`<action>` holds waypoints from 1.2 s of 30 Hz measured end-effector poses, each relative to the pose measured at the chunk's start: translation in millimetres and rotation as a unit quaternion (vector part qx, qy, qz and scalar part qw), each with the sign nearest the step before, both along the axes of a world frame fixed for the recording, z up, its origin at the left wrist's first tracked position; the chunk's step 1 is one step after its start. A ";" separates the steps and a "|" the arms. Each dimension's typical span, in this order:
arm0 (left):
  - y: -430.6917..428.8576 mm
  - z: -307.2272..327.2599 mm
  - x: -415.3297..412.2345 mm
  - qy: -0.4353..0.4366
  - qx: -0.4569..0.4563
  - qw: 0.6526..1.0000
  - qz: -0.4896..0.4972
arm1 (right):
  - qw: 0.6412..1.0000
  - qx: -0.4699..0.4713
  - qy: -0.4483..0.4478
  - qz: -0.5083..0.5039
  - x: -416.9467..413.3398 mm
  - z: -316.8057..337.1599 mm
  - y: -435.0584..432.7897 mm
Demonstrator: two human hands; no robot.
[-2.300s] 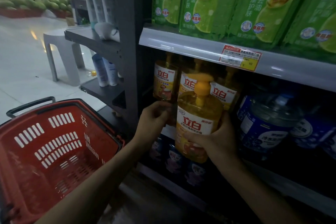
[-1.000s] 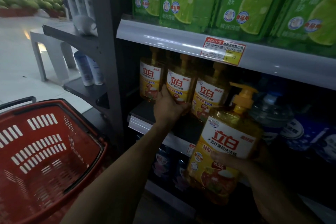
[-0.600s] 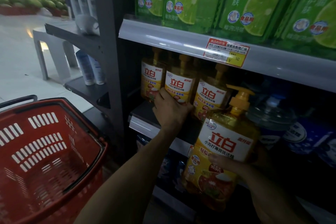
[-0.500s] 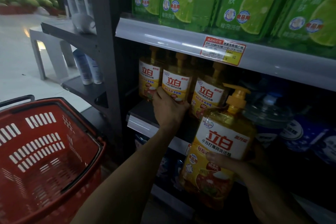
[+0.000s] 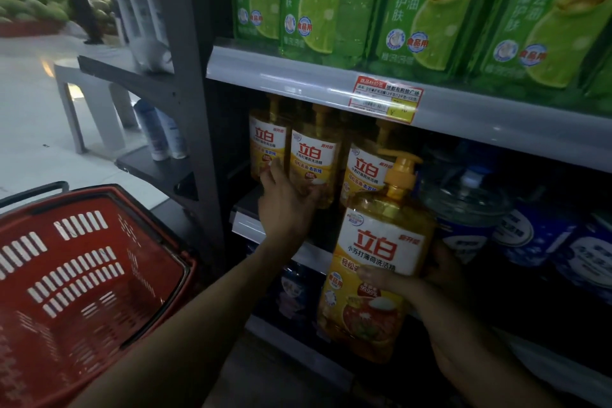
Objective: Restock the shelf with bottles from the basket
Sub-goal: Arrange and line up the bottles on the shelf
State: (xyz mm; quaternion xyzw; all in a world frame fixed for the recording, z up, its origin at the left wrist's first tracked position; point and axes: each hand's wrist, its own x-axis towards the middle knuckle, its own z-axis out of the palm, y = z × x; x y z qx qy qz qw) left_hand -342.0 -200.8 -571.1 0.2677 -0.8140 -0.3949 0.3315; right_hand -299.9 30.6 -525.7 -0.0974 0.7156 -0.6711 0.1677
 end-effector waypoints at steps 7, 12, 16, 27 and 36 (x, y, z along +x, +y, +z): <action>5.6 24.1 71.7 0.088 0.107 0.984 -0.111 | 0.999 -0.022 0.027 -0.006 16.0 4.2 -25.7; 5.8 38.3 122.0 0.067 0.225 0.950 -0.206 | 0.999 -0.022 0.047 -0.004 24.6 13.4 -52.2; -4.2 44.2 141.2 0.038 0.252 0.939 -0.232 | 0.996 -0.031 0.080 0.006 28.9 16.3 -75.8; -37.7 47.1 125.1 0.113 0.160 0.965 -0.174 | 0.957 0.047 0.284 -0.025 2.1 -2.8 -146.4; -52.0 29.6 83.3 0.178 0.141 0.966 -0.122 | 0.954 0.039 0.283 -0.091 -26.5 -20.1 -186.9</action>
